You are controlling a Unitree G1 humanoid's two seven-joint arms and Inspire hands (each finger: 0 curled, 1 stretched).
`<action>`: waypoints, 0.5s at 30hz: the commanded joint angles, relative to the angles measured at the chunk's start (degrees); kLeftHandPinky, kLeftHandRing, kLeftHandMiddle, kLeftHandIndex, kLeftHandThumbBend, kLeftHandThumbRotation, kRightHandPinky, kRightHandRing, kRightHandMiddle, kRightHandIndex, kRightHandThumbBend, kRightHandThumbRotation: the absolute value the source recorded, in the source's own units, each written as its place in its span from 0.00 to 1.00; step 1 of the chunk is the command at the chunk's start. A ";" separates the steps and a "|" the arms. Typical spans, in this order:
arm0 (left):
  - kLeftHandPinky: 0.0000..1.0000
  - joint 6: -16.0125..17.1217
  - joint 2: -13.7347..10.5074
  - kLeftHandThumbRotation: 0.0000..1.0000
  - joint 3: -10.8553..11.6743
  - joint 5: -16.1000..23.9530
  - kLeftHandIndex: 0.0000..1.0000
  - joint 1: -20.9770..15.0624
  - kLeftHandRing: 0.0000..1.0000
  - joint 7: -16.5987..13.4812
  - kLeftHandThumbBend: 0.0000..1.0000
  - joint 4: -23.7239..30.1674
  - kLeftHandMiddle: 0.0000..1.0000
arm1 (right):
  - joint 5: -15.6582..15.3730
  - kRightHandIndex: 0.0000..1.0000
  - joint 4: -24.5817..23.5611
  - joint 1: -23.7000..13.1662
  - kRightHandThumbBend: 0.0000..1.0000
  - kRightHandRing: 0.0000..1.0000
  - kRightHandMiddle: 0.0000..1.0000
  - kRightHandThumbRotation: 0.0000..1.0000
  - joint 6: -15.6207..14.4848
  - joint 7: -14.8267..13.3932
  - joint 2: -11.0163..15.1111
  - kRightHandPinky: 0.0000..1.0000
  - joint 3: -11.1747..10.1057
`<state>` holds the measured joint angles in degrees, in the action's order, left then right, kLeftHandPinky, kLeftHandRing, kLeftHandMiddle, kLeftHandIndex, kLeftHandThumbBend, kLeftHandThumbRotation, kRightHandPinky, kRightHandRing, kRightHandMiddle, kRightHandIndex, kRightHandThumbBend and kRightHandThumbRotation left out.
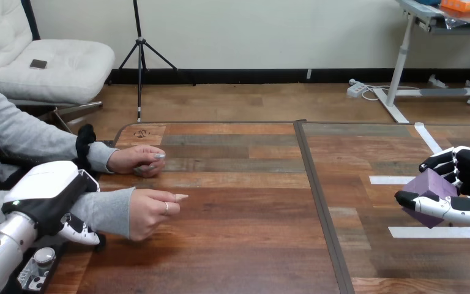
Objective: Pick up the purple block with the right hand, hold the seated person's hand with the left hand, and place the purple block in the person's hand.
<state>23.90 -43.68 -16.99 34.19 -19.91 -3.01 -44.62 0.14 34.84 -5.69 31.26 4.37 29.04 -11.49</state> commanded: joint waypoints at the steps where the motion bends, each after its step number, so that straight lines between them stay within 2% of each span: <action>1: 0.14 0.88 1.67 0.00 1.93 -2.05 0.28 -0.57 0.20 -0.95 0.72 5.04 0.27 | 0.22 0.42 -1.94 -3.96 0.92 0.14 0.38 0.00 1.48 -0.88 -0.42 0.10 -0.93; 15: 0.14 -0.75 1.36 0.00 4.36 -2.87 0.28 1.83 0.19 0.24 0.72 12.39 0.27 | 0.04 0.41 -1.58 -4.16 0.92 0.16 0.39 0.00 2.39 -0.92 -0.52 0.13 -0.87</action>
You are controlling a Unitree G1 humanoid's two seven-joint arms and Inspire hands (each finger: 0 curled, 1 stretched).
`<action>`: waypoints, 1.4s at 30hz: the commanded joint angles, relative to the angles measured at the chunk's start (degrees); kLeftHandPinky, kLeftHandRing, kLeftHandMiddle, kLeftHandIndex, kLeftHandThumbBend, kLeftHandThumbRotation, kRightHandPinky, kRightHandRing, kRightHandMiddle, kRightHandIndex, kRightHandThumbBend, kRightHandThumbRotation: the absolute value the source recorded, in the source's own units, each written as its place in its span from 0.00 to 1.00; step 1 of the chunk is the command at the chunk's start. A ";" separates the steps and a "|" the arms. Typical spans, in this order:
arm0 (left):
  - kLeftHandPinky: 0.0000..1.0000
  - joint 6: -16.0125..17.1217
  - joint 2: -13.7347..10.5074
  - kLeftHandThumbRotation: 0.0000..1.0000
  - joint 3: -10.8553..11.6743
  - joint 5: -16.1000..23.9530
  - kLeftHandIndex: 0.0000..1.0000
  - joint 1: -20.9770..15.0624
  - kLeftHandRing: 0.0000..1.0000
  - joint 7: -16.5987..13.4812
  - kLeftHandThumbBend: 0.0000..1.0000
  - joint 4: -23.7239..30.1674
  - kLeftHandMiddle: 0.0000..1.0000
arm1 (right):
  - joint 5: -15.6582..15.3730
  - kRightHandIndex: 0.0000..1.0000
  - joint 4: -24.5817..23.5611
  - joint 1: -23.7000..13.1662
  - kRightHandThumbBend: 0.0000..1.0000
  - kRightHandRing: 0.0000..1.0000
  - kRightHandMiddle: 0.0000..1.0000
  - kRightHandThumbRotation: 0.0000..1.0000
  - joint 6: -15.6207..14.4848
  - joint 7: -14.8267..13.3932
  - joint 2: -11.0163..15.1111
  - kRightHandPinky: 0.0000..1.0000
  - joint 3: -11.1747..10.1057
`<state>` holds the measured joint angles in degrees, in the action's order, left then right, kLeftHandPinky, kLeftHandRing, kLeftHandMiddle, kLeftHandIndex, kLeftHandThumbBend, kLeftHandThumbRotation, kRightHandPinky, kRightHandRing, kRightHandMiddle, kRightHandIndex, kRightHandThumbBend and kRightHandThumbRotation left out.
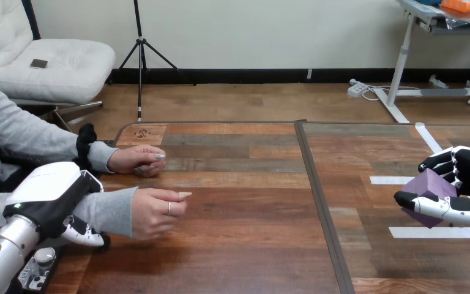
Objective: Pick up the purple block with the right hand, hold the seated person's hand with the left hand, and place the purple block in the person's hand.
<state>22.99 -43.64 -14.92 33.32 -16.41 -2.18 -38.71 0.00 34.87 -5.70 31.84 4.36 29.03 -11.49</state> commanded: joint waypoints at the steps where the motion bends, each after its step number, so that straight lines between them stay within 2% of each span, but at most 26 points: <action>1: 0.14 -0.16 1.27 0.00 2.51 -1.95 0.28 -1.40 0.19 -0.49 0.72 7.43 0.27 | 0.19 0.41 -1.62 -4.16 0.92 0.16 0.39 0.00 1.81 -0.94 -0.55 0.13 -0.88; 12: 0.14 -1.55 1.58 0.00 4.11 -2.99 0.29 -0.30 0.20 0.69 0.73 12.24 0.28 | -0.38 0.41 -1.83 -4.40 0.93 0.16 0.39 0.00 1.25 -1.62 -0.77 0.12 -0.71; 20: 0.14 -1.46 2.09 0.00 5.03 -3.03 0.29 0.26 0.20 -0.02 0.75 14.55 0.28 | -0.15 0.41 -0.85 -4.91 0.92 0.24 0.39 0.00 3.00 -1.23 -0.95 0.21 -0.57; 24: 0.14 -1.65 2.68 0.00 5.60 -3.23 0.29 0.44 0.20 -0.24 0.75 15.88 0.27 | 0.91 0.41 -0.44 -5.35 0.92 0.27 0.39 0.00 3.74 -0.35 -1.55 0.24 -0.52; 29: 0.14 -1.89 3.22 0.00 6.09 -3.08 0.28 0.56 0.19 -0.40 0.74 17.25 0.27 | 0.51 0.41 -0.32 -5.60 0.91 0.29 0.39 0.00 4.16 -0.59 -1.77 0.26 -0.18; 38: 0.14 -2.74 4.20 0.00 6.66 -4.05 0.29 0.46 0.19 0.72 0.72 19.47 0.27 | -0.78 0.41 -0.09 -6.30 0.93 0.26 0.38 0.00 4.04 -1.64 -2.59 0.23 0.09; 42: 0.14 -2.32 4.89 0.00 6.83 -4.42 0.29 -0.01 0.19 0.90 0.72 19.52 0.27 | -1.38 0.41 0.50 -6.81 0.93 0.23 0.38 0.00 5.01 -1.95 -3.07 0.21 0.15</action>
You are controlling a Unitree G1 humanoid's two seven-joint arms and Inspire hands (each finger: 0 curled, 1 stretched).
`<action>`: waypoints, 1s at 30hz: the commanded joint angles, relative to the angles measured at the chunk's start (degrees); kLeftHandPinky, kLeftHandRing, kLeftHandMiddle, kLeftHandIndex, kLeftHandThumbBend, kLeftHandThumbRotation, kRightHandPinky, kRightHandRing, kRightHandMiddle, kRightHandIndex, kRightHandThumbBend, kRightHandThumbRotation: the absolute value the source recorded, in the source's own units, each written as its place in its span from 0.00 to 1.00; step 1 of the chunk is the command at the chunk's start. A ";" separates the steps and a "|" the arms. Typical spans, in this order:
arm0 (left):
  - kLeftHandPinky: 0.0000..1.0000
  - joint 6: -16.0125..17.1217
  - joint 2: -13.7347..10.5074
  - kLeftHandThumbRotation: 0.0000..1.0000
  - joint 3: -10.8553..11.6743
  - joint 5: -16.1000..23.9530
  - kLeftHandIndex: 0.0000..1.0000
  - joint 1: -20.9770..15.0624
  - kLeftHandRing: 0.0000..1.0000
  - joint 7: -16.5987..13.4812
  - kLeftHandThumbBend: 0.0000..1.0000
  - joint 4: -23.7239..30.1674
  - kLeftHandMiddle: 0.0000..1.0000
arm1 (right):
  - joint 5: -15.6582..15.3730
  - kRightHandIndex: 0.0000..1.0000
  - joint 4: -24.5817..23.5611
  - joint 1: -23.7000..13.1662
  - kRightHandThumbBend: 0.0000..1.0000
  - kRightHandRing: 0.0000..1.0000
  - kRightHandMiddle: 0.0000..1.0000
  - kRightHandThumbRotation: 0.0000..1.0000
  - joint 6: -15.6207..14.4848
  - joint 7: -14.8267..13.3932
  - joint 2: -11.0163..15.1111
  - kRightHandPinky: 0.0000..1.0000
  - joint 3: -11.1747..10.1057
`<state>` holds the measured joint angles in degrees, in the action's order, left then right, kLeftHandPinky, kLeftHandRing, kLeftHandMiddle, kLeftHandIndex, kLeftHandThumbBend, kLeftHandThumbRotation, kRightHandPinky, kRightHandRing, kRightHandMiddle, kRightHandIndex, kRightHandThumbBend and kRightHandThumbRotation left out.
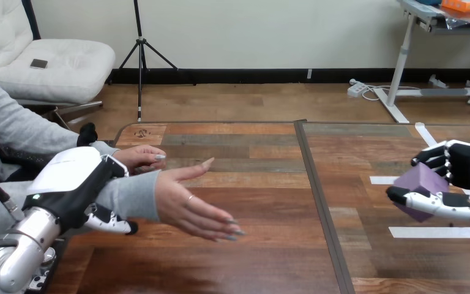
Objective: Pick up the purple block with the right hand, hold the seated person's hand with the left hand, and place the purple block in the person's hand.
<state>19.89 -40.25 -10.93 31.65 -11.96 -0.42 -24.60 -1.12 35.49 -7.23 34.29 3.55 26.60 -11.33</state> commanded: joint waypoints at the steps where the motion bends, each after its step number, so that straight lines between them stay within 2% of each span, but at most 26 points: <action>1: 0.13 0.83 1.70 0.00 2.89 -2.75 0.29 -4.53 0.19 -0.94 0.71 5.41 0.27 | -0.30 0.41 0.12 -5.42 0.93 0.23 0.38 0.00 3.07 -1.09 -0.76 0.21 0.01; 5: 0.13 0.99 2.39 0.00 3.02 -2.79 0.28 -4.91 0.19 -1.02 0.71 5.44 0.26 | -0.76 0.41 0.91 -6.00 0.94 0.23 0.37 0.00 4.62 -1.30 -1.25 0.21 0.15; 10: 0.13 0.92 3.06 0.00 2.79 -2.52 0.28 -5.67 0.19 -1.05 0.70 5.20 0.27 | -1.87 0.41 0.38 -6.39 0.94 0.24 0.37 0.00 3.34 -2.34 -2.21 0.21 0.46; 14: 0.13 1.25 3.36 0.00 2.59 -2.27 0.28 -6.14 0.19 -1.28 0.71 4.82 0.27 | -2.09 0.42 0.53 -6.83 0.94 0.24 0.37 0.00 3.52 -2.45 -2.82 0.21 0.72; 20: 0.13 1.83 4.07 0.00 2.39 -2.52 0.28 -6.87 0.19 -1.09 0.70 4.51 0.27 | -0.74 0.42 1.49 -8.07 0.92 0.28 0.39 0.00 4.69 -1.30 -4.54 0.25 1.21; 23: 0.13 2.49 4.35 0.00 2.27 -2.67 0.28 -7.24 0.19 -1.06 0.70 4.15 0.27 | -1.15 0.42 1.51 -8.47 0.92 0.30 0.40 0.00 4.84 -1.66 -5.18 0.27 1.62; 26: 0.13 2.79 4.61 0.00 2.11 -2.67 0.28 -7.56 0.19 -0.99 0.69 3.99 0.27 | -1.70 0.42 1.16 -8.74 0.91 0.32 0.40 0.00 4.07 -2.31 -5.90 0.28 1.96; 30: 0.14 3.05 5.08 0.00 1.92 -2.62 0.28 -8.01 0.19 -1.08 0.69 3.66 0.27 | -0.51 0.42 0.80 -9.24 0.91 0.32 0.40 0.00 3.46 -1.66 -7.48 0.29 2.23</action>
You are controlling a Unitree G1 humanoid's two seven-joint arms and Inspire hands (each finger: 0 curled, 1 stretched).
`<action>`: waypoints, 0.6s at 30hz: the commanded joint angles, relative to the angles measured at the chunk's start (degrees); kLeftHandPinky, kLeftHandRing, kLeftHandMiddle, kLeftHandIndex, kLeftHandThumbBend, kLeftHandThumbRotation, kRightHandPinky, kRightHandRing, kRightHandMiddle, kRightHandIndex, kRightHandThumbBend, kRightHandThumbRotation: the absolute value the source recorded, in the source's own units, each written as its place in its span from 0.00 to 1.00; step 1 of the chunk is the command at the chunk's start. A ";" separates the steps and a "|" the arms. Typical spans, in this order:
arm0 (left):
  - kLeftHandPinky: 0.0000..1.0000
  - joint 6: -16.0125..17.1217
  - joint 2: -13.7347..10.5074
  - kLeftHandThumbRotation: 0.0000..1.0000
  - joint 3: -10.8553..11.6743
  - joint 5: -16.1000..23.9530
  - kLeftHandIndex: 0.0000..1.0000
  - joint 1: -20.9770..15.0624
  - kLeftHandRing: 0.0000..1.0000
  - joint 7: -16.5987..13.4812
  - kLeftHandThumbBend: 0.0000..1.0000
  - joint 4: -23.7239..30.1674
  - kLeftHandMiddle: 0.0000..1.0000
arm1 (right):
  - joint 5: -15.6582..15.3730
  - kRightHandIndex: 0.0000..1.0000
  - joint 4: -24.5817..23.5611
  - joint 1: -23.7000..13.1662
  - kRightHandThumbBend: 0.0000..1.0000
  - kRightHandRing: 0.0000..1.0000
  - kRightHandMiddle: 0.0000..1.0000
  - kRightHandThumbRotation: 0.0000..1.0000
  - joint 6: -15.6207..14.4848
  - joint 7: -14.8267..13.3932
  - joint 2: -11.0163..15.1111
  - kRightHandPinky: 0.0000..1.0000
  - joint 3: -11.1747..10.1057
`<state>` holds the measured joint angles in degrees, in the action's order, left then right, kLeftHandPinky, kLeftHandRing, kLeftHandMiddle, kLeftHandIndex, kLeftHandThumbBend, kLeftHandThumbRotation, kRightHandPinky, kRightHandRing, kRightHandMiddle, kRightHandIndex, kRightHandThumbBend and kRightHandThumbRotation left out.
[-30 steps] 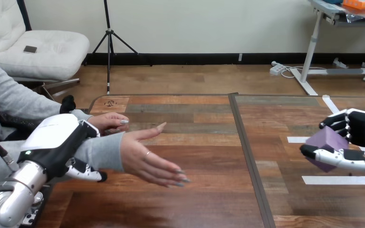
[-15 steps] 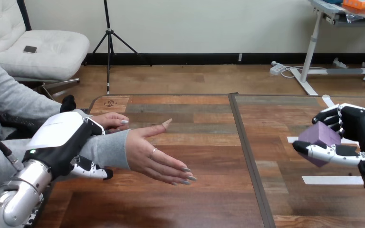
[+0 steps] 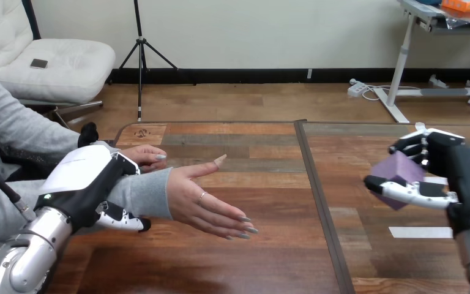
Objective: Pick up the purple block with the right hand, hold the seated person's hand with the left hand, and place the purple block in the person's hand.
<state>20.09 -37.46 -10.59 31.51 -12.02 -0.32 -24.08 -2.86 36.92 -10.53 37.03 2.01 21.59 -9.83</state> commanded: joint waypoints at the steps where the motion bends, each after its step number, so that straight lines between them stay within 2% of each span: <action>1: 0.14 2.83 2.39 0.00 1.55 -2.46 0.28 -8.02 0.19 -1.13 0.69 3.12 0.27 | 1.45 0.42 -0.78 -6.00 0.91 0.32 0.41 0.00 0.54 0.01 -2.77 0.29 0.82; 8: 0.14 2.59 2.86 0.00 1.31 -2.49 0.29 -8.41 0.20 -0.23 0.68 3.66 0.28 | -0.23 0.42 -1.23 -6.71 0.89 0.33 0.41 0.00 0.52 -0.90 -3.98 0.30 1.88; 18: 0.16 3.31 3.64 0.00 1.14 -3.10 0.30 -9.31 0.22 1.04 0.71 2.60 0.30 | -1.61 0.42 -2.74 -7.56 0.88 0.32 0.41 0.00 -1.97 -1.30 -5.70 0.29 3.62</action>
<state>20.25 -36.37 -10.60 31.51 -12.58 1.15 -24.16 -4.15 36.83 -11.53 35.90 1.85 16.98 -6.86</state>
